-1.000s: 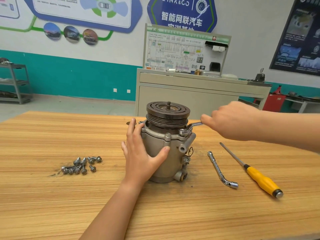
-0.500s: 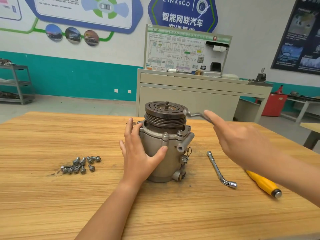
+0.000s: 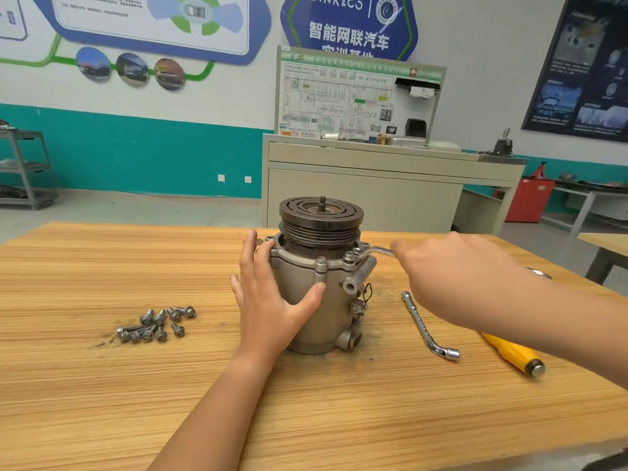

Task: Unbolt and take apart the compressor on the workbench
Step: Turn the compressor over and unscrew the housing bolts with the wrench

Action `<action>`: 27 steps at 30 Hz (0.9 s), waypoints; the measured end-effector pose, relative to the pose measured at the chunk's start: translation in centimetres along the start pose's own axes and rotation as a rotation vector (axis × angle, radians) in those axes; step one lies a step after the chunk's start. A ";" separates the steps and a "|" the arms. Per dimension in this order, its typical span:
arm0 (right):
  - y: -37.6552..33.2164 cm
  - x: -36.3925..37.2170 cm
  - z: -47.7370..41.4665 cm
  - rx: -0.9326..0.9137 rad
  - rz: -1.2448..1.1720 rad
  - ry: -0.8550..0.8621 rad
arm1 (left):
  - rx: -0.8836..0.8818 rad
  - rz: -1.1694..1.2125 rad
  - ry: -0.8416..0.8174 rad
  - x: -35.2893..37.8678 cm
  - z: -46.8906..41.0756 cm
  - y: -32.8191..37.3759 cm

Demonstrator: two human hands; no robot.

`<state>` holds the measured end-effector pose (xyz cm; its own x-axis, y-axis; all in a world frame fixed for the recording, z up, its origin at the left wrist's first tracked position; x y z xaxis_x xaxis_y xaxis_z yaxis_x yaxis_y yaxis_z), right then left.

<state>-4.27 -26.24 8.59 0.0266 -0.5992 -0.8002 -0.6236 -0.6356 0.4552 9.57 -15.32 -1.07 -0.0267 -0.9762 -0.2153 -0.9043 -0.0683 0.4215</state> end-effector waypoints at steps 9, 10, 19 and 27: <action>-1.3 -1.2 1.5 -0.019 0.063 -0.080 | 0.018 -0.011 -0.004 0.0 -0.1 0.0; -1.7 -1.3 1.5 -0.027 0.095 -0.085 | 0.019 -0.011 -0.002 0.0 -0.1 0.0; -0.4 0.5 -0.1 -0.101 0.149 0.027 | 0.001 -0.007 -0.017 0.0 0.0 0.0; -1.8 2.1 -5.8 -0.093 0.077 0.138 | -0.001 -0.027 -0.020 -0.2 -0.1 0.0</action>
<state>1.46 -29.17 8.34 0.0920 -0.7050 -0.7032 -0.5529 -0.6235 0.5528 9.63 -15.17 -1.01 -0.0111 -0.9696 -0.2445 -0.9043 -0.0946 0.4163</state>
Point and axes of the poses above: each hand's wrist, its own z-axis away from the middle knuckle, its own x-axis out of the palm, y = z × x, the point moved 7 cm from there along -z, towards the middle knuckle, and after that the axes turned 15 degrees about x, right-handed, at the moved point
